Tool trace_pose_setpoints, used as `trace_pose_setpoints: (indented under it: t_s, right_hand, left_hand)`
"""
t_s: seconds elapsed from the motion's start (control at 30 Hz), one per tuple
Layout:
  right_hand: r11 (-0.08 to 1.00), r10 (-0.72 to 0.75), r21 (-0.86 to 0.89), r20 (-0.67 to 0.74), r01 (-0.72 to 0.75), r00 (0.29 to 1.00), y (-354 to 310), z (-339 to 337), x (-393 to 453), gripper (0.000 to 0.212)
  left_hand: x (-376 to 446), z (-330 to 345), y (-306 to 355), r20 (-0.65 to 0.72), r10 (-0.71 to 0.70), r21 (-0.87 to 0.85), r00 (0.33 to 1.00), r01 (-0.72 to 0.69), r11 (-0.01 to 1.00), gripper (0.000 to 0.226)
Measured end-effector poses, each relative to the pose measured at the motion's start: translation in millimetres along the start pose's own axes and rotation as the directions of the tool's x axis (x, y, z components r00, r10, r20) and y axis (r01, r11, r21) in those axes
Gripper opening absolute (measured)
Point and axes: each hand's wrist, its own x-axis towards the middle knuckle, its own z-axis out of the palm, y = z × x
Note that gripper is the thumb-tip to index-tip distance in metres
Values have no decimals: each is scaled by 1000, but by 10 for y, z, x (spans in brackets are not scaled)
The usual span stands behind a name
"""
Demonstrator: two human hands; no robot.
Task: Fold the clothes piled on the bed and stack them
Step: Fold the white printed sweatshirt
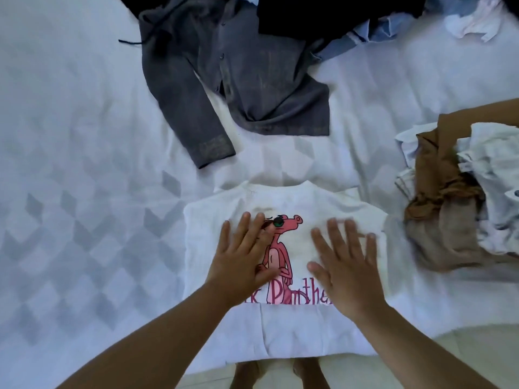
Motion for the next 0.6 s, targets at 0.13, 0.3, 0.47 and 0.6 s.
trace_pose_setpoints:
  t_s: [0.13,0.3,0.47,0.6]
  right_hand:
    - [953,304,20,-6,-304,953,203,123,-68,65]
    - [839,500,278,-51,-468,865,222,-4,-70,82]
    - [705,456,545,142,-454,879,195,-261,-51,80]
    - [722,403,529,200,-445,893,119,-601,3,72]
  left_hand:
    - [104,141,-35,100,-76,29,992,74,997,90]
    - [136,9,31,270,-112,110,957,85,990,115]
    - [257,-144,155,352,-121,109,928,88,990,128]
    - [254,-260,212,378,-118,89,918,91,992,125]
